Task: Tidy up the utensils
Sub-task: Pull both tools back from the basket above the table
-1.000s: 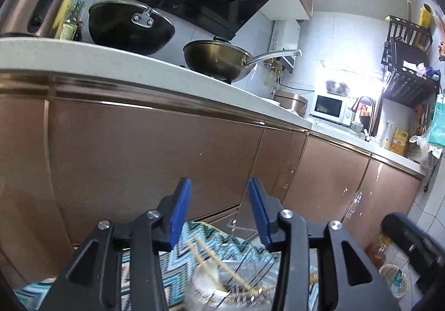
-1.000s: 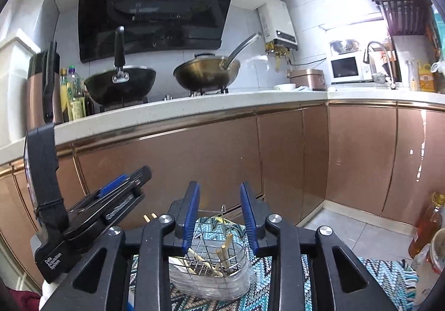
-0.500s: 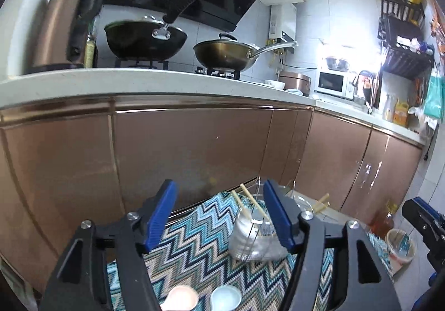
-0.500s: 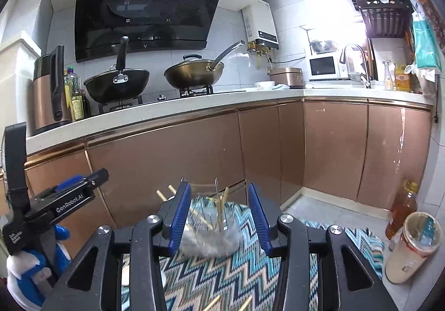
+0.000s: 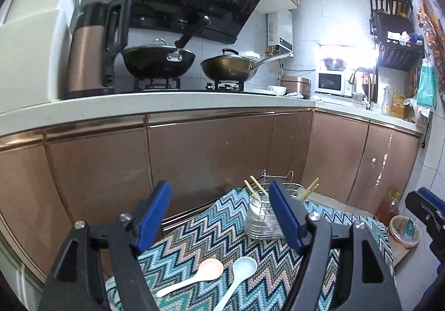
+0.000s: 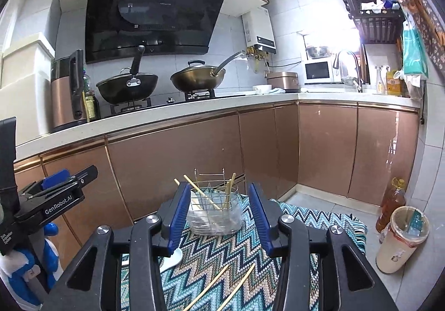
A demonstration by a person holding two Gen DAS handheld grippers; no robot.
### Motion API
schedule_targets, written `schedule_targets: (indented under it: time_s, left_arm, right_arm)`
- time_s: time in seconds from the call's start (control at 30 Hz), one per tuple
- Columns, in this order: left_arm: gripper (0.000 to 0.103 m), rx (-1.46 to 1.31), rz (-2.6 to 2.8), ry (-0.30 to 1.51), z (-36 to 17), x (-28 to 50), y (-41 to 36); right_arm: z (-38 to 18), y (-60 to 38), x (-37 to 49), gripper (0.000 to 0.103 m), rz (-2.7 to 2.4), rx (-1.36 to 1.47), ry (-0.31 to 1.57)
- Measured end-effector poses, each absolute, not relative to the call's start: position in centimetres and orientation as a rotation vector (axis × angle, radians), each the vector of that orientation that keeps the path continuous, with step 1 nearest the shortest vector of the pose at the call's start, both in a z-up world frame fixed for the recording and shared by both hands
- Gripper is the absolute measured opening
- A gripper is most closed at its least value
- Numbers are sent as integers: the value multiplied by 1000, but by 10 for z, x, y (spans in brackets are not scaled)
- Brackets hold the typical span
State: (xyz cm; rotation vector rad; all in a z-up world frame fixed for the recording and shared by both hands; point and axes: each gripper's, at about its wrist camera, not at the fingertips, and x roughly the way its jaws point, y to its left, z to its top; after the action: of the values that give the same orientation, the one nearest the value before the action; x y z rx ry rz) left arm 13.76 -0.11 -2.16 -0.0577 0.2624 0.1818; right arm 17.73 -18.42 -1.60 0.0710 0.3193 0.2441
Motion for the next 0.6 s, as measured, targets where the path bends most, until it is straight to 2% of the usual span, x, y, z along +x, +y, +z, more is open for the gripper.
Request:
schedule_targets:
  time_s: [0.17, 0.6]
  left_arm:
    - [75, -55, 189, 264, -13, 120, 3]
    - [77, -38, 243, 280, -6, 91, 11]
  right_arm:
    - [-12, -181, 157, 53, 231, 64, 310]
    - [-4, -177, 122, 55, 239, 52, 291]
